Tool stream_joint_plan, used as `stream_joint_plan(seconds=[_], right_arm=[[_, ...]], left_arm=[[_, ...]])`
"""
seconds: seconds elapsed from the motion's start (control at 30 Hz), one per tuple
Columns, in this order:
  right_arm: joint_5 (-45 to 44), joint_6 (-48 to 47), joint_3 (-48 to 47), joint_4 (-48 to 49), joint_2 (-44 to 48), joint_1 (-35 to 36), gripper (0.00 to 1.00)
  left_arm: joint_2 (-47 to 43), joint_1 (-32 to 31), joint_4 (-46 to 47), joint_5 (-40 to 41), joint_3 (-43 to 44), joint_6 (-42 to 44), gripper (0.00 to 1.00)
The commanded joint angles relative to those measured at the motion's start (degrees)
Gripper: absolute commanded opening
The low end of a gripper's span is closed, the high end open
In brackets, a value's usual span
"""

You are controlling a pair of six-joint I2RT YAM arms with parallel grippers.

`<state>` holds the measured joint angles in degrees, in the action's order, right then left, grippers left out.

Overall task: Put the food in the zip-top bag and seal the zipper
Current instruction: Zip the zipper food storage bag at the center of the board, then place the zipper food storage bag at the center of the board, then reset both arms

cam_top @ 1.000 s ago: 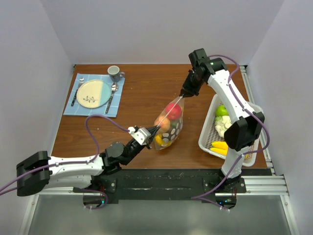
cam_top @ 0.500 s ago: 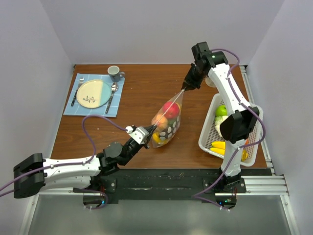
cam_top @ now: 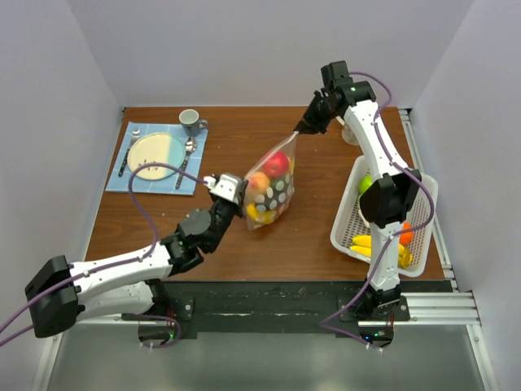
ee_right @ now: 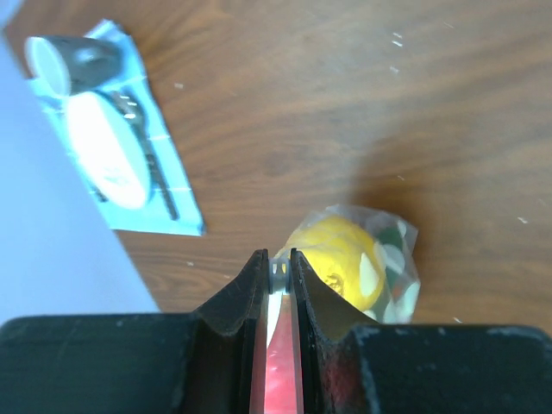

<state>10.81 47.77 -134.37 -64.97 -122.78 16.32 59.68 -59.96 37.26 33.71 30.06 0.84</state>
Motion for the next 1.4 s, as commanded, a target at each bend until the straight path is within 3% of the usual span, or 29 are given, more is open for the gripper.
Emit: stream_joint_plan(seconds=[0.0,0.2,0.37,0.5,0.53,0.57,0.63,0.73,0.77,0.83,0.87,0.97,1.07,1.37], right_arm=[[6.59,1.45,-3.18,7.92,2.45,-0.23,0.12],[7.91,0.05,0.66,11.09,3.07,-0.23,0.16],[6.25,-3.38,11.57,13.47,6.94,-0.23,0.17],[0.80,-7.85,20.00,12.94,11.24,-0.23,0.30],[-0.42,-8.47,20.98,12.85,12.12,-0.23,0.34],[-2.79,-9.00,21.77,12.50,13.87,-0.32,0.38],[-5.26,-10.50,22.57,10.75,15.28,-0.32,0.50],[-9.48,-11.82,23.27,9.25,18.01,-0.23,0.62],[-10.36,-12.43,23.36,8.81,18.62,-0.32,0.64],[-13.26,-13.05,23.10,6.97,20.21,-0.23,0.72],[-14.40,-13.49,22.92,6.44,20.91,-0.32,0.74],[-17.83,-14.19,24.06,6.17,24.51,-0.32,0.86],[-19.33,-14.46,26.95,7.13,28.82,-0.32,0.98],[-23.01,-17.27,46.37,13.37,48.48,-0.32,0.99]], left_arm=[[-1.41,4.50,-5.52,-0.40,7.72,-3.83,0.00],[-1.41,5.30,-14.92,-10.04,11.07,-8.90,0.00],[0.69,4.86,-15.55,-19.20,4.50,-19.63,0.00],[2.54,2.23,-11.95,-22.37,1.05,-23.77,0.02],[2.81,1.79,-10.99,-22.38,0.88,-24.04,0.05],[3.24,1.52,-10.71,-22.46,0.87,-24.39,0.16],[3.69,1.43,-9.58,-23.16,0.87,-25.71,0.20],[3.87,1.43,-10.09,-22.55,1.84,-27.03,0.42],[3.26,1.43,-10.53,-21.94,2.54,-27.38,0.57],[2.46,1.43,-13.41,-19.75,4.64,-29.31,0.71],[1.68,1.52,-14.83,-18.61,5.61,-29.84,0.90],[1.93,2.04,-22.56,-16.23,10.88,-31.78,0.98],[3.07,3.01,-28.80,-17.45,15.37,-32.39,1.00],[3.34,9.51,-46.65,-17.99,21.53,-37.14,1.00]])
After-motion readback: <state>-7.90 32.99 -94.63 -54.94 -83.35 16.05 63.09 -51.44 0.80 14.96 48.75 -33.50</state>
